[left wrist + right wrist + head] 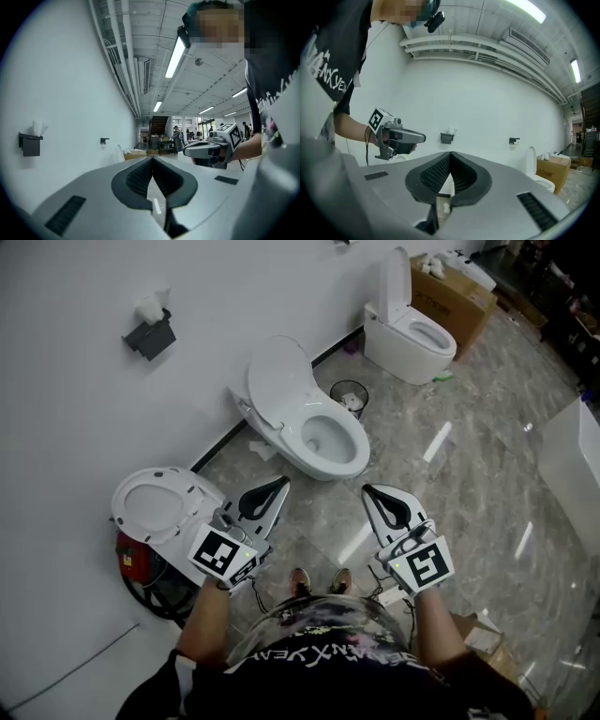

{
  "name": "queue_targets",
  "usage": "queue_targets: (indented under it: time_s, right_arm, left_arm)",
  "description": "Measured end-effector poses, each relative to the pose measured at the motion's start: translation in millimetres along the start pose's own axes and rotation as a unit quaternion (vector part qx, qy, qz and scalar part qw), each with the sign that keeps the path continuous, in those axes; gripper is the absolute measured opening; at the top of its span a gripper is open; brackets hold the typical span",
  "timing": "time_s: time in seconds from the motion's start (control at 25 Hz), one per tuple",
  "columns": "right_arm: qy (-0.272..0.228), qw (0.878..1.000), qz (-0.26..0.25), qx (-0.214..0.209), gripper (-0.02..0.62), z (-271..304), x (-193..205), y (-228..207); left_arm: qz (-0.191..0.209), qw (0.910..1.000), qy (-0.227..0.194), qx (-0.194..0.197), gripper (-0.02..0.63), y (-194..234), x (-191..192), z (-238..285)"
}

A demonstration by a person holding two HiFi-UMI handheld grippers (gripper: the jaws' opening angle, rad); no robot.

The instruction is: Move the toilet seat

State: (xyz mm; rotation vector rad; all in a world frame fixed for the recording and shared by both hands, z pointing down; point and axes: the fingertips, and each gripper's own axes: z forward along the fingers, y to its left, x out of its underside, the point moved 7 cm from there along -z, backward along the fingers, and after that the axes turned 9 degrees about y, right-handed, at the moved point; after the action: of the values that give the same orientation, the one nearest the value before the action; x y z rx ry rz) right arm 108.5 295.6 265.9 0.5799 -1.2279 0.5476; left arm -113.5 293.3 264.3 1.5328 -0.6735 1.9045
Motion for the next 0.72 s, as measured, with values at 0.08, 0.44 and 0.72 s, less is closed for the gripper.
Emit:
queue_targets:
  time_s: [0.08,0.44,0.72]
  right_arm:
    - [0.0,1.0,0.0,-0.002,-0.002,1.9,0.1,0.4]
    - [0.0,1.0,0.01,-0.011,0.002,8.7,-0.7,0.4]
    - [0.002,1.0,0.019,-0.008,0.003,8.9,1.8,-2.7]
  left_arm:
    - [0.0,1.0,0.0,-0.001,0.02,1.6,0.5,-0.3]
    - [-0.001,1.0,0.004,-0.002,0.021,6.2,3.5,1.8]
    - [-0.001,0.9999,0.01,-0.01,0.021,7.8,4.9,5.3]
